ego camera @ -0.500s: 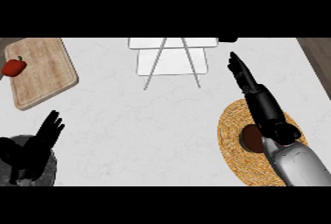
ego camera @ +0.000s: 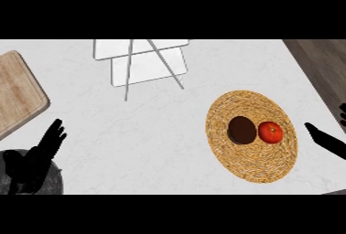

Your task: Pick the tomato from the placemat and place it in the tiered shelf

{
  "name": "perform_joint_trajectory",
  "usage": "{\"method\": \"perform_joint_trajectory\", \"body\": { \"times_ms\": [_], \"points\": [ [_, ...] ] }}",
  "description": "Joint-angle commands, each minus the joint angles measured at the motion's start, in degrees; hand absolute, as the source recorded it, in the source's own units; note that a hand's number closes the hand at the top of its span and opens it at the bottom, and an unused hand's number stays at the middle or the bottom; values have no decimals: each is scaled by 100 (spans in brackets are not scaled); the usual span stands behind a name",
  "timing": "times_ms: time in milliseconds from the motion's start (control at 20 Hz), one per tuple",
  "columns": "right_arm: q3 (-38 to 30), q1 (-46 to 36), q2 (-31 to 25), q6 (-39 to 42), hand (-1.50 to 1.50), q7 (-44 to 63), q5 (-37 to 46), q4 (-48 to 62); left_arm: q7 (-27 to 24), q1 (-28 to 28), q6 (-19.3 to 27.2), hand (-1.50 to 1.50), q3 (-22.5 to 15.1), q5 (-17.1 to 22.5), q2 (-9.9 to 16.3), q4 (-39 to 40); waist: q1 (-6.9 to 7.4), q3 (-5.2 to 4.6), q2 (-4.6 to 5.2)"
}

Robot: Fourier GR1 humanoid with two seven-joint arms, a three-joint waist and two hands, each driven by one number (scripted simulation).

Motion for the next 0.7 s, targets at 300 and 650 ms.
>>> {"method": "perform_joint_trajectory", "body": {
  "times_ms": [300, 650],
  "points": [
    [-942, 2303, 780, -353, -150, -822, -728, -1787, 229, -546, -120, 0, -798, -678, -426, 52, 763, 21, 3],
    [-291, 2425, -519, 207, -150, 1960, -332, -3381, 477, -629, 109, 0, -922, -924, -553, -143, 897, 2, 33]
  ]
}}
